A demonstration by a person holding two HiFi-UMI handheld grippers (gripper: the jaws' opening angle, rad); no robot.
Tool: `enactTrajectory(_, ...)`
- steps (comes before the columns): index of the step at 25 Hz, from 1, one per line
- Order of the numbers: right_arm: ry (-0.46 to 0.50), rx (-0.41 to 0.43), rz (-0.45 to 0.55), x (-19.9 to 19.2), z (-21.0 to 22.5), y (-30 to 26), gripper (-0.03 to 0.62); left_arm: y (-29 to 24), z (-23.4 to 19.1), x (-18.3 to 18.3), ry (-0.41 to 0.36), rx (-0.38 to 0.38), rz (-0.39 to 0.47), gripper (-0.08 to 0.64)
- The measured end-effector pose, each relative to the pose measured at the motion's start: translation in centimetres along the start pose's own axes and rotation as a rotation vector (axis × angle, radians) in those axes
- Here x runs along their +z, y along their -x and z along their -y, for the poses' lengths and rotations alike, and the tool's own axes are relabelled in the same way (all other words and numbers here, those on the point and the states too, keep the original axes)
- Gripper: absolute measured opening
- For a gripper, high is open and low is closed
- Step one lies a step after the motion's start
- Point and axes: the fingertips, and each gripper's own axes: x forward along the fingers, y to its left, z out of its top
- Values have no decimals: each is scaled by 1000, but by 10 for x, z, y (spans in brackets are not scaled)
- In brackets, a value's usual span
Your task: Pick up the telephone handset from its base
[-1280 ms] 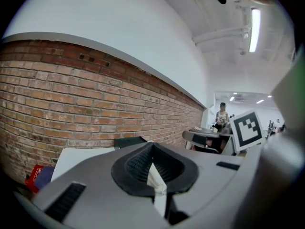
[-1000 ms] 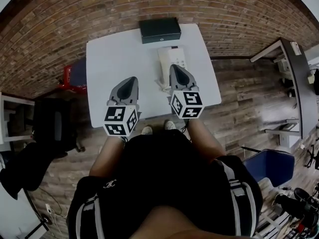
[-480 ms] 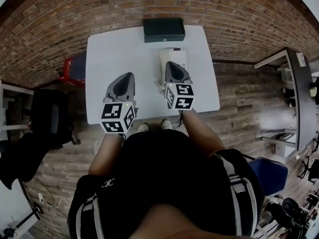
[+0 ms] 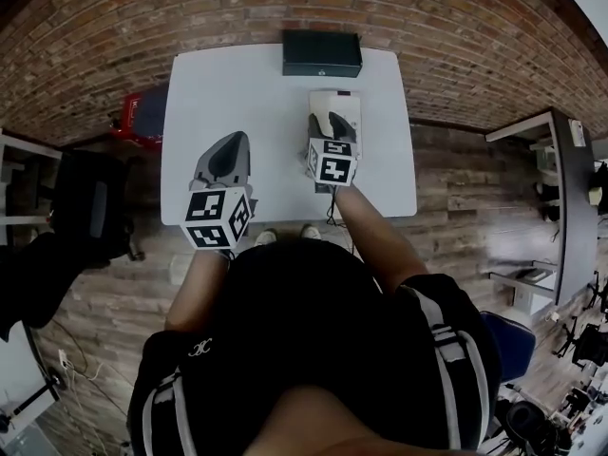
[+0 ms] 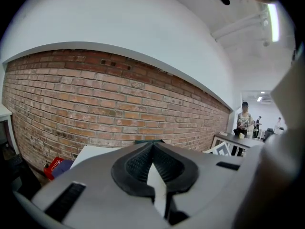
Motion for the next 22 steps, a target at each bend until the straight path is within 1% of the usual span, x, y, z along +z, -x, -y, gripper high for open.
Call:
enactTrajectory(5, 21, -11, -95, -29, 5, -23, 193, 8, -10, -4, 8, 44, -8, 2)
enactTrajectory(9, 14, -34, -130, -42, 11, -38, 210, 14, -15, -8, 9, 68, -15, 2)
enactTrajectory(15, 14, -77, -200, -53, 18, -51, 212, 21, -19, -10, 8, 89, -21, 2)
enactTrajectory(20, 8, -89, -226, -64, 21, -65, 212, 25, -23, -11, 11, 100, -18, 2)
enactTrajectory(22, 3, -89, -260, -67, 20, -65, 212, 26, -23, -11, 13, 102, -20, 2)
